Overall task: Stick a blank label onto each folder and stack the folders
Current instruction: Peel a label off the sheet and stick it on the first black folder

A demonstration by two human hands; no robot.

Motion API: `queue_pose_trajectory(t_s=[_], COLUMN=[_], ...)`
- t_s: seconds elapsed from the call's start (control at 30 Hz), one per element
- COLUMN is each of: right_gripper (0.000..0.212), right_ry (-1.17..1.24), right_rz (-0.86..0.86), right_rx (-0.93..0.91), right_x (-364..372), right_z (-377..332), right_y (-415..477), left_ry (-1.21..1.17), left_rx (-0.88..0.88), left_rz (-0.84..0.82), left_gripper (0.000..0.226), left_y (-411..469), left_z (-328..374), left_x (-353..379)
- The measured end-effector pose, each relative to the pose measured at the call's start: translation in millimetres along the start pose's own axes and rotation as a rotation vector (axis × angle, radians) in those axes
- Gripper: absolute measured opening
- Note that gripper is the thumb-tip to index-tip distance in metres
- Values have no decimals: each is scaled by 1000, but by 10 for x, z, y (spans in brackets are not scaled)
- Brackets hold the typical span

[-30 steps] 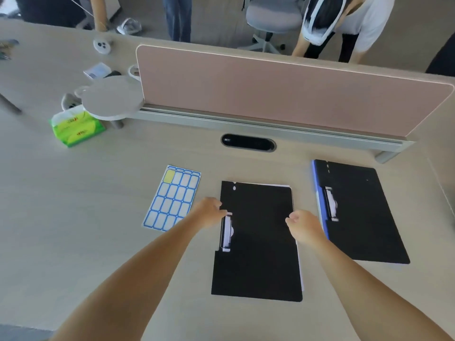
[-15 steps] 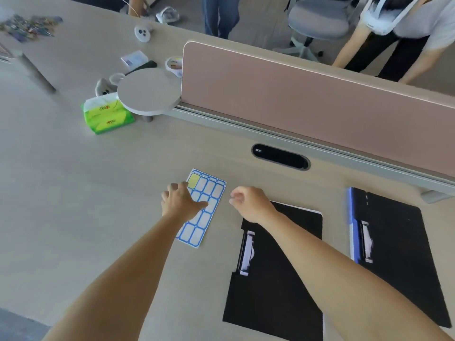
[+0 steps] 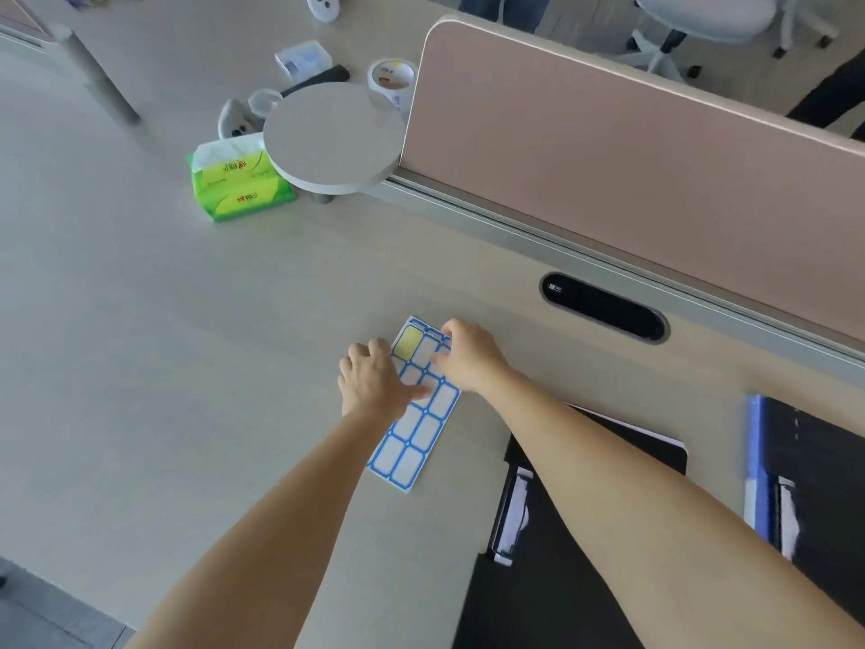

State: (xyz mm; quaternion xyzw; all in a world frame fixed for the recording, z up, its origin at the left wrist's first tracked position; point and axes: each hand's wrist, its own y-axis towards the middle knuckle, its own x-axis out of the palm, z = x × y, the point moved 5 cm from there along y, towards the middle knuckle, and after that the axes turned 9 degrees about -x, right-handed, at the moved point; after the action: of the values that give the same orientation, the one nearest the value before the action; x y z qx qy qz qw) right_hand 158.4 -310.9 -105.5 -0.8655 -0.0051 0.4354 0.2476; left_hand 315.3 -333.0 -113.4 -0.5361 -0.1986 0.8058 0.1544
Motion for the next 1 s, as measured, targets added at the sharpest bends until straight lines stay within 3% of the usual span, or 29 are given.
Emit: queue_pose_trajectory(t_s=[0.13,0.27,0.4,0.67,0.73,0.83,1.0], right_gripper=[30,17,13,16,17,20,24], right_ry=[77,213,302,213,191,171,168], right_rz=[1,25,28,303,337,391,395], right_rx=[38,-38,-125,-388,-445,-480,-473], right_x=[40,-7,-135,-358,-346,-349,-355], right_z=[30,6,-32,-137,-156,-176,-164], right_y=[63,59,48,-143,-172,-207,-226], left_ry=[-15,-154,-432,-919,-979,-1003,-1057], left_rx=[14,93,76,-42,-24,-24,-10], left_rz=[13,35,-63,-481,-555,-599,-617], left_gripper=[81,81,30,64,55,72,51], left_y=[14,8,189,344,317,295,226], left_z=[-4,42,97,69,89,100,138], left_x=[19,-37,-167,-79,-50,-24,-58])
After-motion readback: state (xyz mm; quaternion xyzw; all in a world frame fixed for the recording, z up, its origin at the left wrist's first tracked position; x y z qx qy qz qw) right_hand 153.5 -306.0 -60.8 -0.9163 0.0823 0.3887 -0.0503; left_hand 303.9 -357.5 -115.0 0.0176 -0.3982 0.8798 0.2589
